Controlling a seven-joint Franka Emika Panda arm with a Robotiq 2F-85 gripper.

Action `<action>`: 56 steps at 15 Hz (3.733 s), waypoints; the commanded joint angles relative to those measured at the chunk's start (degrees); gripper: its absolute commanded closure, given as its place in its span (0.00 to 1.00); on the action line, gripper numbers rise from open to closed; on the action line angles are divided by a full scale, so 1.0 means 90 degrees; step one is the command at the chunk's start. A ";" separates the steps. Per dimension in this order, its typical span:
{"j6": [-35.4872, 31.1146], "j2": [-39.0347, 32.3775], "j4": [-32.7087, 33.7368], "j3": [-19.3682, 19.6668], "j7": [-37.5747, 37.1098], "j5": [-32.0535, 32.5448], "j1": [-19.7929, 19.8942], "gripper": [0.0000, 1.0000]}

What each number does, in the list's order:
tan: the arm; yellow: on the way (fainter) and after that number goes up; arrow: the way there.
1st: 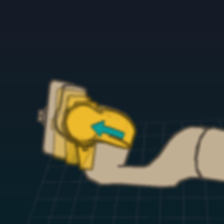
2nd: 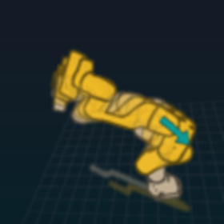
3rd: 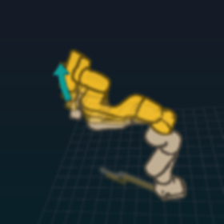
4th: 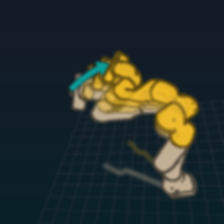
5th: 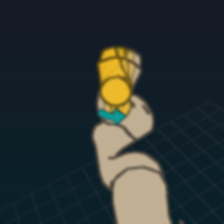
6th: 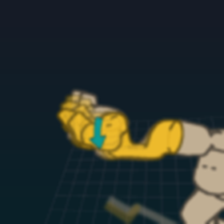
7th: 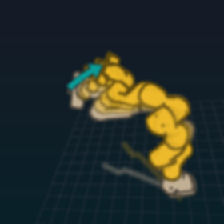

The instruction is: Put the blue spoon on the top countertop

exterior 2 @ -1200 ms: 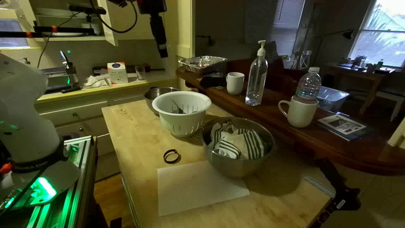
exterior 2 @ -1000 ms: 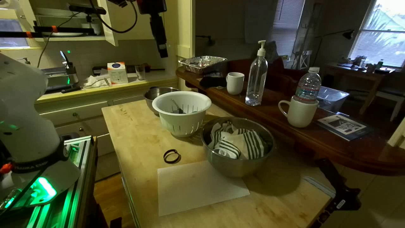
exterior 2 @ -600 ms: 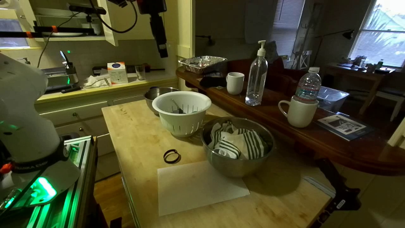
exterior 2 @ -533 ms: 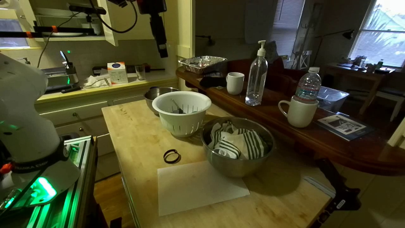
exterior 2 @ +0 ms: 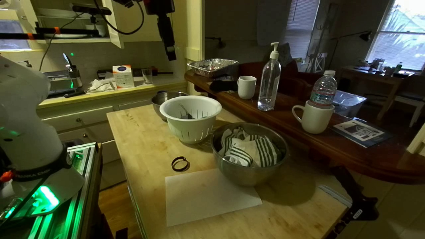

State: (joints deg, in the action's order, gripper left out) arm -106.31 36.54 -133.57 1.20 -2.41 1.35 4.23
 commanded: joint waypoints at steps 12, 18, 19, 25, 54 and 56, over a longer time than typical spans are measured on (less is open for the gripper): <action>0.0013 -0.0005 0.0014 0.0026 -0.0013 0.0017 -0.0033 0.00; 0.0013 -0.0005 0.0014 0.0026 -0.0013 0.0017 -0.0033 0.00; 0.0013 -0.0005 0.0014 0.0026 -0.0013 0.0017 -0.0033 0.00; 0.0013 -0.0005 0.0014 0.0026 -0.0013 0.0017 -0.0033 0.00; 0.1086 -0.5123 0.4821 -0.2300 0.1675 0.0291 -0.2491 0.00; 0.1136 -0.5828 0.5438 -0.2504 0.1818 0.0461 -0.2819 0.00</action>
State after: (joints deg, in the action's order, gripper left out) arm -100.02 -5.91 -94.84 -19.27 12.05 2.54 -17.44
